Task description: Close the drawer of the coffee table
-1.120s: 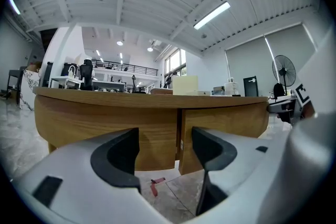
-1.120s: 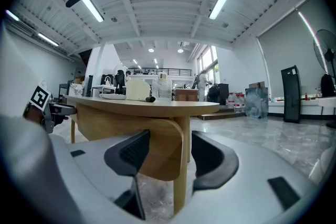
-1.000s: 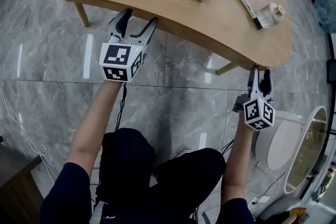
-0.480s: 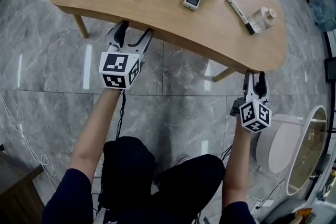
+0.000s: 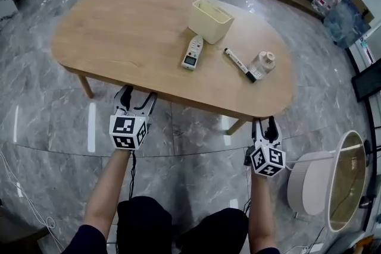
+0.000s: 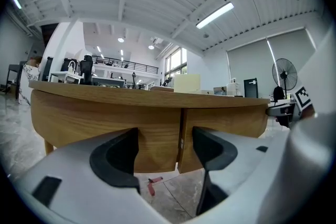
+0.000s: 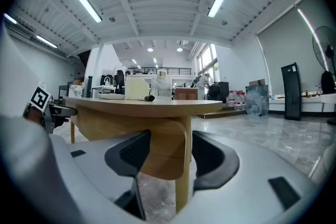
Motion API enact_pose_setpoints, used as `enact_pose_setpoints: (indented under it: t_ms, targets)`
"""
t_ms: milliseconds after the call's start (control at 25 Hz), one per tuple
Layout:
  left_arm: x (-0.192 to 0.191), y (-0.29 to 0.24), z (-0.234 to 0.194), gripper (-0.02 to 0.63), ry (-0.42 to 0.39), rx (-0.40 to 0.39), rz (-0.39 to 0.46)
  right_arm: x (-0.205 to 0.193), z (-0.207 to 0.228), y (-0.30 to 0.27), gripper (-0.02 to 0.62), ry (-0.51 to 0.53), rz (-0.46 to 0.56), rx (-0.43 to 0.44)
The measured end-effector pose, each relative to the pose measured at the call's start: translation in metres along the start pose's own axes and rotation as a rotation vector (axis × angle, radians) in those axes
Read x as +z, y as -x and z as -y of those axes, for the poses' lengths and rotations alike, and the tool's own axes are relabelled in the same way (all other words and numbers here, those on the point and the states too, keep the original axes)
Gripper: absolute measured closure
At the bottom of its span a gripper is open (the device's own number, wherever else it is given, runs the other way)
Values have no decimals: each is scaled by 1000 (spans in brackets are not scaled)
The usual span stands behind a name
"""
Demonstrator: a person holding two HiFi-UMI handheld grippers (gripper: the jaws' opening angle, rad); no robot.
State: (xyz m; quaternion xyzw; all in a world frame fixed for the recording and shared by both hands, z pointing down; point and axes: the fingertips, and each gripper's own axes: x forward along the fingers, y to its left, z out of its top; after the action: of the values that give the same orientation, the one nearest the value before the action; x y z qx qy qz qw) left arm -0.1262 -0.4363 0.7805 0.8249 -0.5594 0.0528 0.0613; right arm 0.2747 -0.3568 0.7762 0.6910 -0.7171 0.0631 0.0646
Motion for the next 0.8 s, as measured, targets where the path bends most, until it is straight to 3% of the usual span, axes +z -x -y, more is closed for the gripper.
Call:
enact_pose_setpoints:
  t_ms: [200,520,800]
  targets:
    - [-4,4,-1,302,-5,17,-19,-5,-1,2,330,-41,-9,-3]
    - [-19,35,10,327,30,-31,-58,-1,-6,27,360,-60,-5,3]
    - [12,79,29,350,35,-82,-4,13,-22,69,360,-67,27,46]
